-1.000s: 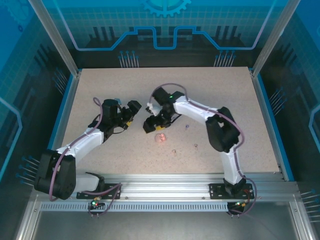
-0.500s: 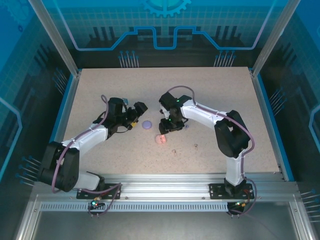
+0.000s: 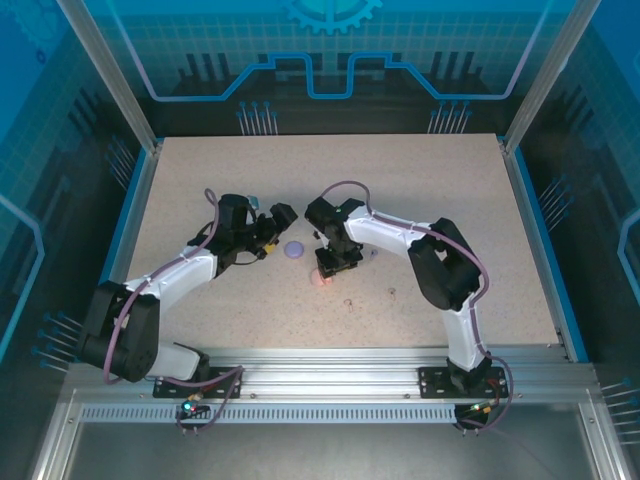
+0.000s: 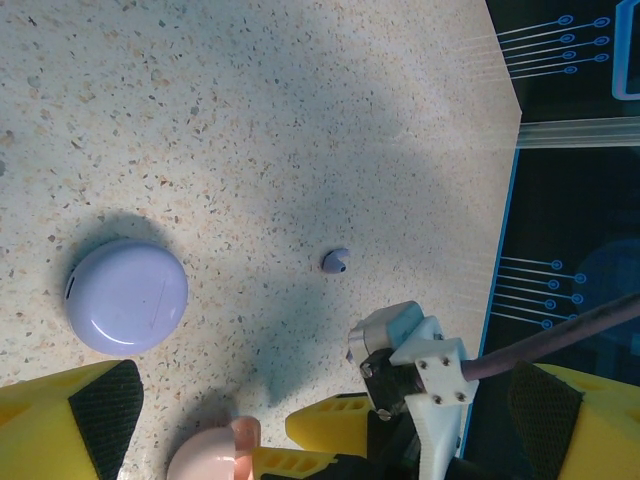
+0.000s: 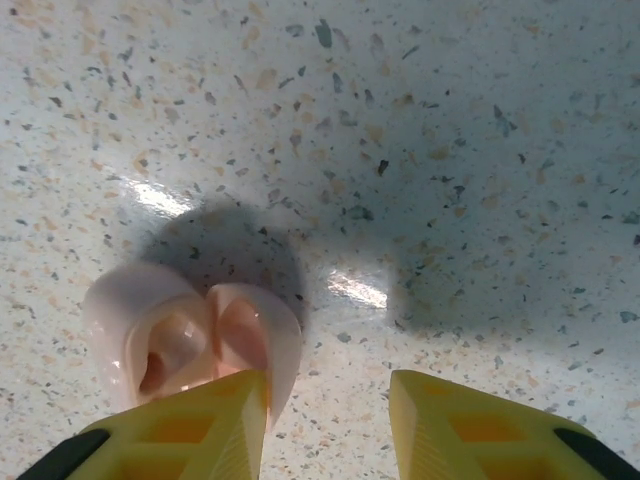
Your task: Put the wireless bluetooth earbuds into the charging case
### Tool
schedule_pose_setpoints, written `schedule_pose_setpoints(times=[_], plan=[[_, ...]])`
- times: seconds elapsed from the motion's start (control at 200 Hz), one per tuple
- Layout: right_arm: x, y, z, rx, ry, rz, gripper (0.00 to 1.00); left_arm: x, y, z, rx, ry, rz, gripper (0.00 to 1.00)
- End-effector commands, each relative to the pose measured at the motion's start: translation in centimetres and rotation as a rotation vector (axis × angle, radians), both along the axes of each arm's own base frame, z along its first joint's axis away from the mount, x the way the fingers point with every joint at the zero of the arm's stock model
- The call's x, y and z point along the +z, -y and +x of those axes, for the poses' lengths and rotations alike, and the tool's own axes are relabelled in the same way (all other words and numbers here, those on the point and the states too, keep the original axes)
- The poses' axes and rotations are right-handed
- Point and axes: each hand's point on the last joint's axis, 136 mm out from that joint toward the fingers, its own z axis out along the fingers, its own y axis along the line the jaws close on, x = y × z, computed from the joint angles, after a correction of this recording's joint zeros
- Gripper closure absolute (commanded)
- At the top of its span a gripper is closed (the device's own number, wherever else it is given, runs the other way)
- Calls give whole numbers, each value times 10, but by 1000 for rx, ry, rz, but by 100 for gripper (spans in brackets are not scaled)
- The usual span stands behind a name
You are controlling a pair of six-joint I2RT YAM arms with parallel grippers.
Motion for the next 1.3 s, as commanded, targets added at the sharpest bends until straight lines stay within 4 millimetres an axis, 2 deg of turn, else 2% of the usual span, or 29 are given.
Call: schedule_pose_setpoints(times=[0.0,0.285,0.615,0.805,0.995,1.16,1.296], plan=[[-6,-2,-5,6,-18,-25,63,7,7,4,-29,19,-4,1],[-15,-5,-7,1,-35,-27,64,7,8,3,-30,22,-7,1],[-8,-7,-23,27,-22,-23,62,9,8,3,-29,25,-7,1],[-8,-8,-24,29,-21,-21,63,9,7,2,-27,26,-10,1],[-10,-3,-23,31,-12,-45,73,12,8,2,-28,33,-9,1],[-12,-1,-24,34,-15,-50,73,12,8,2,-29,33,-11,1],[-10,0,-24,33,-13,-51,69,14,8,2,-30,34,-10,1]])
